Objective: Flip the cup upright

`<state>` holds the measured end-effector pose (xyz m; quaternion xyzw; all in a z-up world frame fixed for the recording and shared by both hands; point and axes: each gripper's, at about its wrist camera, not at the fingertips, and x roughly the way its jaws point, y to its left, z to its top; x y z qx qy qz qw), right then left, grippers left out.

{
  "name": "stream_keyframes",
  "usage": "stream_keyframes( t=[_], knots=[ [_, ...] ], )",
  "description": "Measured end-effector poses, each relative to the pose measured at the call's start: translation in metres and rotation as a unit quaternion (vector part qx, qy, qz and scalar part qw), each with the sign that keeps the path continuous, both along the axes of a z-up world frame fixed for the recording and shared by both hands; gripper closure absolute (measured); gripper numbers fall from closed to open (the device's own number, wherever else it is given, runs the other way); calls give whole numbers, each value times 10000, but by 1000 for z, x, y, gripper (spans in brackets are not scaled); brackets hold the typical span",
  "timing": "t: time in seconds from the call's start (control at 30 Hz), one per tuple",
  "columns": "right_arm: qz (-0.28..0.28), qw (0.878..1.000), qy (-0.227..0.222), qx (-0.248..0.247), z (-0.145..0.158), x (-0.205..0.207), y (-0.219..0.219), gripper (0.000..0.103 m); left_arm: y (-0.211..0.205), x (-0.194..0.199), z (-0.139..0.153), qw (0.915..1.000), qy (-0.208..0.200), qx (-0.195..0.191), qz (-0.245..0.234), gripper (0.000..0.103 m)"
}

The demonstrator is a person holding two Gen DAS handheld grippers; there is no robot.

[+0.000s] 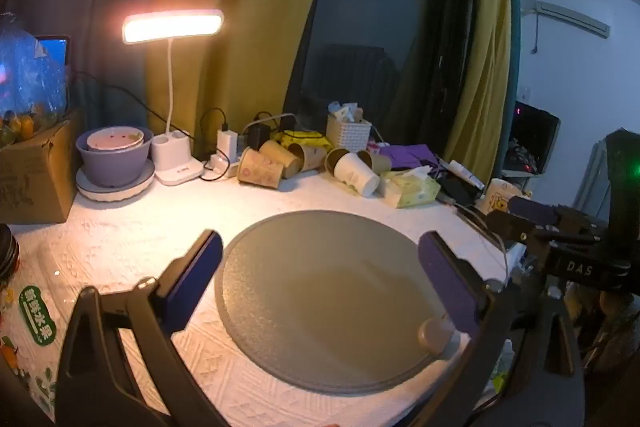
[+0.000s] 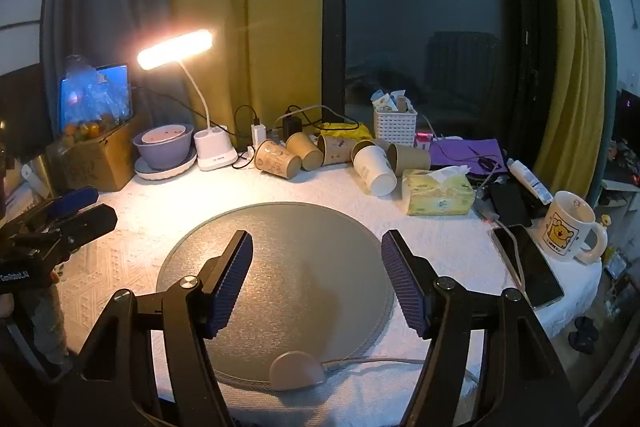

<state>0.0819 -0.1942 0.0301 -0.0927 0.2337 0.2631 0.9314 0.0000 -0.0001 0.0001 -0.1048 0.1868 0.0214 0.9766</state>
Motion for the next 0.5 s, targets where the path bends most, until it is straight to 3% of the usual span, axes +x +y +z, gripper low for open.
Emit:
stream_keyframes(
  t=[0.5],
  knots=[
    [5,10000,-3,8,0,1,-1,33,0,0,0,10000,-13,3,0,4]
  ],
)
